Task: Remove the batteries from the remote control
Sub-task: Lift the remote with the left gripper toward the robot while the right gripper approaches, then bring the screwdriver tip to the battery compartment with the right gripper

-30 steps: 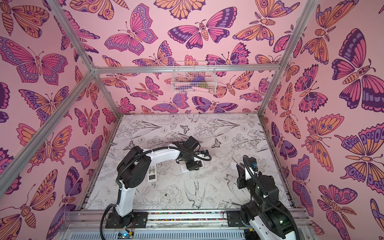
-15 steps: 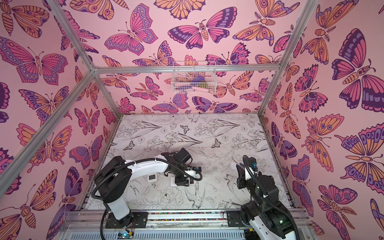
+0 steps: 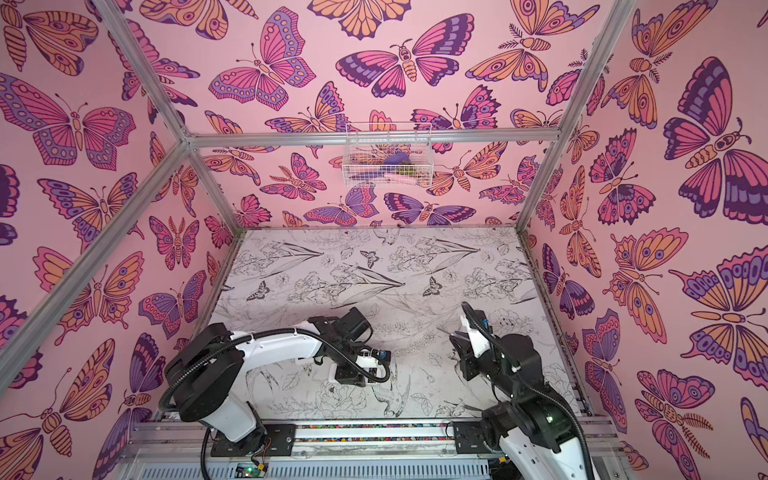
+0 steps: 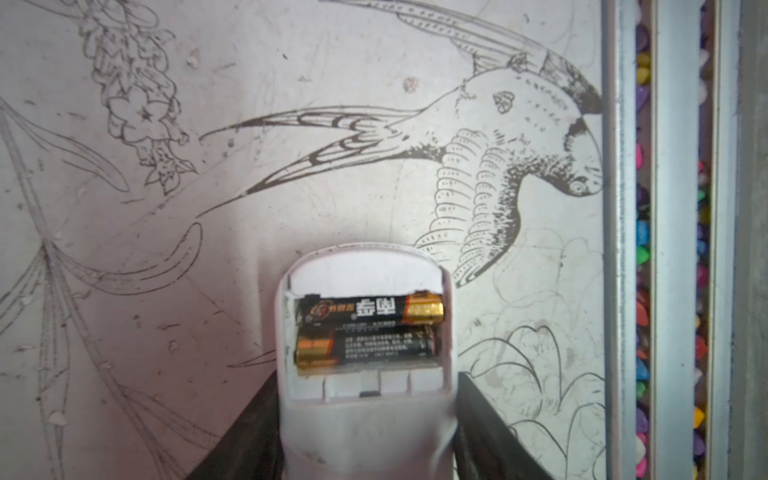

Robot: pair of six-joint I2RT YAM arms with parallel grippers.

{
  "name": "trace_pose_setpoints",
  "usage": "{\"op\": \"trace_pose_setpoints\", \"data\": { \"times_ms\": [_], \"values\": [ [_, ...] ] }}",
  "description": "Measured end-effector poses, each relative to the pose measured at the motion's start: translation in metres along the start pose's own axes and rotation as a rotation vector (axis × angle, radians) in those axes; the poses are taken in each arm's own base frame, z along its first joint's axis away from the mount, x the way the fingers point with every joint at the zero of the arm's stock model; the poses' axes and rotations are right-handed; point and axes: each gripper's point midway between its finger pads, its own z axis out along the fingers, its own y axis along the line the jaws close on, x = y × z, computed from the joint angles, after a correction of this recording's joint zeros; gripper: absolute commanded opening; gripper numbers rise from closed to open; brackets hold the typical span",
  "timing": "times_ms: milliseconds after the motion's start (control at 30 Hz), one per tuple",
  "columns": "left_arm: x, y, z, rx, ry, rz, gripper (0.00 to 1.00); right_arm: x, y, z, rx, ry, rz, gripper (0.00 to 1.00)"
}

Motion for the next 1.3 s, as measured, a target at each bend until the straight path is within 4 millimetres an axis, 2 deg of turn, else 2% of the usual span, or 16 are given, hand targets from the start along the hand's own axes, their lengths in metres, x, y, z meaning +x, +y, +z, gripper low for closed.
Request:
{"op": "trace_pose_setpoints", "data": {
  "times_ms": [167, 333, 533, 767, 933, 1133, 1300],
  "values": [
    [0.004, -0.004, 0.000, -0.004, -0.002, 0.030, 0.55, 0.002, 0.020, 0.019, -0.156, 0.058, -0.015, 0.00],
    [0.009, -0.008, -0.001, -0.002, 0.002, 0.054, 0.69, -0.003, 0.039, 0.033, -0.304, 0.071, -0.048, 0.00],
    [0.013, -0.009, 0.001, -0.003, 0.013, 0.065, 0.81, 0.004, 0.057, 0.052, -0.423, 0.125, -0.076, 0.00],
    [0.021, -0.008, -0.007, -0.006, 0.011, 0.054, 0.79, 0.016, 0.075, 0.073, -0.509, 0.181, -0.100, 0.00],
    [0.038, -0.012, -0.006, 0.012, 0.033, 0.059, 0.70, 0.030, 0.089, 0.089, -0.562, 0.238, -0.109, 0.00],
    [0.040, -0.012, -0.006, 0.009, 0.032, 0.091, 0.64, 0.050, 0.100, 0.107, -0.609, 0.311, -0.110, 0.00],
    [0.039, -0.013, -0.005, 0.015, 0.022, 0.113, 0.54, 0.065, 0.109, 0.117, -0.637, 0.363, -0.117, 0.00]
  ]
}}
